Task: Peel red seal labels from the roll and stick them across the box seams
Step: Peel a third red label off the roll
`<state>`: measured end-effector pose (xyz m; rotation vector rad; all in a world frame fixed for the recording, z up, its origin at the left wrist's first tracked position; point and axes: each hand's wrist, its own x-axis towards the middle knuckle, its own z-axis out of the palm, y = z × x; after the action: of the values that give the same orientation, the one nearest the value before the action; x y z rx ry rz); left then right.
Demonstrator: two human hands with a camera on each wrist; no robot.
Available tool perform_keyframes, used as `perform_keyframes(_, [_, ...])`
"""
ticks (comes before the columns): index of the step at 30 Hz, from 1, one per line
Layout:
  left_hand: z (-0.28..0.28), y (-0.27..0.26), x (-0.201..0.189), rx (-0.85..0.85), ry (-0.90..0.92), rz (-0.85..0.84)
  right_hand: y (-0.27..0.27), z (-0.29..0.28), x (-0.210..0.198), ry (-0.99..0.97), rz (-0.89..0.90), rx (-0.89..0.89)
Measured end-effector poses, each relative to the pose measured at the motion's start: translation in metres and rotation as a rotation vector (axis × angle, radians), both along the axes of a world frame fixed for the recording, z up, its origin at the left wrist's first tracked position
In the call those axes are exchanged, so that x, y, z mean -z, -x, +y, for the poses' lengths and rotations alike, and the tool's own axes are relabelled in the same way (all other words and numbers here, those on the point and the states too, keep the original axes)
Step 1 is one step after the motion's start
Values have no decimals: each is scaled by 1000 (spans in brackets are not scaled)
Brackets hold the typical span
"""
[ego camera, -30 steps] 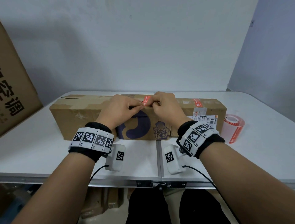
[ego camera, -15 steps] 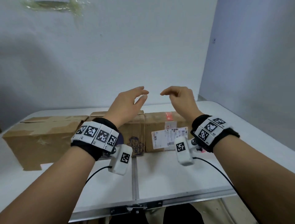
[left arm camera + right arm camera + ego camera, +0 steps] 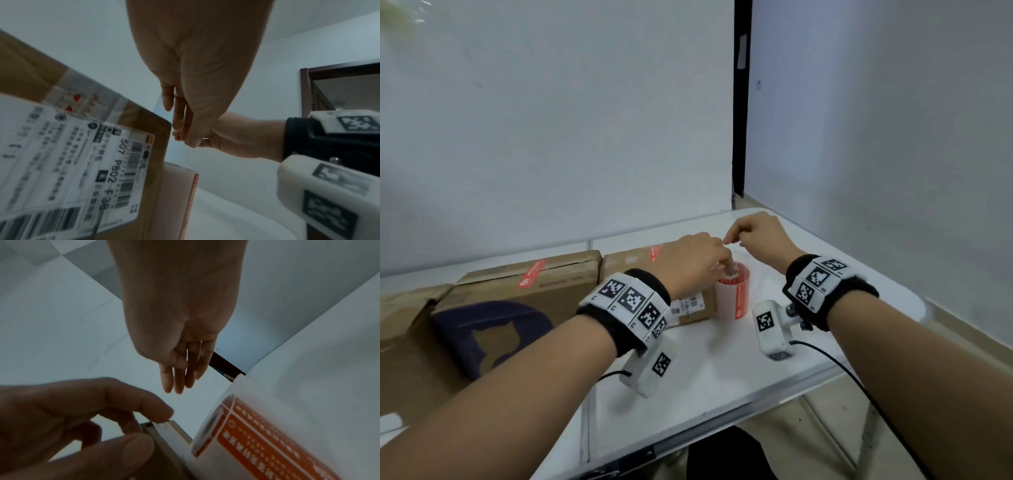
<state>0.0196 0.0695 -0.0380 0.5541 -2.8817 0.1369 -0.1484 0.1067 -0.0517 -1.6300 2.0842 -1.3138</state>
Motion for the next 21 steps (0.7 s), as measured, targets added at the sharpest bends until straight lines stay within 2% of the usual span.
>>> perform_keyframes(4, [2, 12, 14, 17, 171, -69, 5, 8, 4, -29, 11, -2])
perform_keyframes(10, [4, 19, 23, -3, 271, -139, 6, 18, 7, -95, 37, -63])
perform_keyframes(13, [5, 22, 23, -2, 241, -133, 7, 21, 6, -144, 62, -105])
perform_keyframes(21, [-4, 28, -3, -102, 58, 45, 9, 31, -13, -307, 120, -161])
